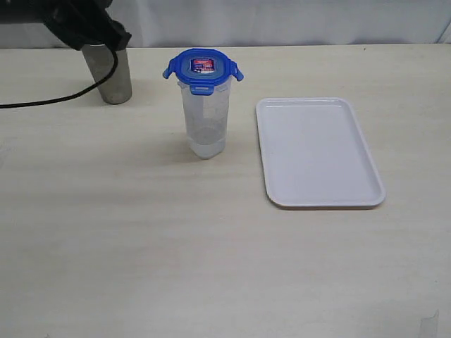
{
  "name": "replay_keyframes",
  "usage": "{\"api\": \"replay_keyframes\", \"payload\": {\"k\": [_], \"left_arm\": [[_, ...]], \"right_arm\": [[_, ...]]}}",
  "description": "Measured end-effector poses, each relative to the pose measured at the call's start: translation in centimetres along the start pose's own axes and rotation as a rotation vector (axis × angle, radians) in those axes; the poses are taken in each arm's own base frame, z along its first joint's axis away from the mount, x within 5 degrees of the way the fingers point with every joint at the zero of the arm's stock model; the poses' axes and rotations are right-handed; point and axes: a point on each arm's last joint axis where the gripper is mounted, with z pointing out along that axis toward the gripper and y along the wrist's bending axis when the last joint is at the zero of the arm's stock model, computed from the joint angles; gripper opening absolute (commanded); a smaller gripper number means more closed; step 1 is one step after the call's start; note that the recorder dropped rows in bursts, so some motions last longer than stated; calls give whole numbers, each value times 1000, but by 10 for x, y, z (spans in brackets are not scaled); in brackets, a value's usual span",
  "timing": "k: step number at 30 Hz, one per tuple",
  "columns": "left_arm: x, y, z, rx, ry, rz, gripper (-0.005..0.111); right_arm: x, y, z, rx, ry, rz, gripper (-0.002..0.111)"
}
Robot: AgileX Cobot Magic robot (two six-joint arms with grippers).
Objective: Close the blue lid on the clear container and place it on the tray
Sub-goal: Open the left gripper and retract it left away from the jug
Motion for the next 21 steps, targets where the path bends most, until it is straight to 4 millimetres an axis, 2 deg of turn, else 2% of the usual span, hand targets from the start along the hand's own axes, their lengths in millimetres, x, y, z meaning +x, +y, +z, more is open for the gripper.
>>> {"api": "replay_keyframes", "payload": {"k": [8,13,16,18,21], "left_arm": [[15,-7,43,-34,-82,-18,0],[12,12,49,-67,-291,-110,0],[14,29,48,36,-498,-192,0],[25,38,48,167,-623,-229,0],[52,44,56,294,-623,-231,0]], "right_arm": [[0,0,0,0,0,0,4],[0,0,0,0,0,0,4],[-1,0,0,1,-13,0,4],[-5,0,0,2,-60,0,4],[-16,-1,-1,7,-177,0,4]]}}
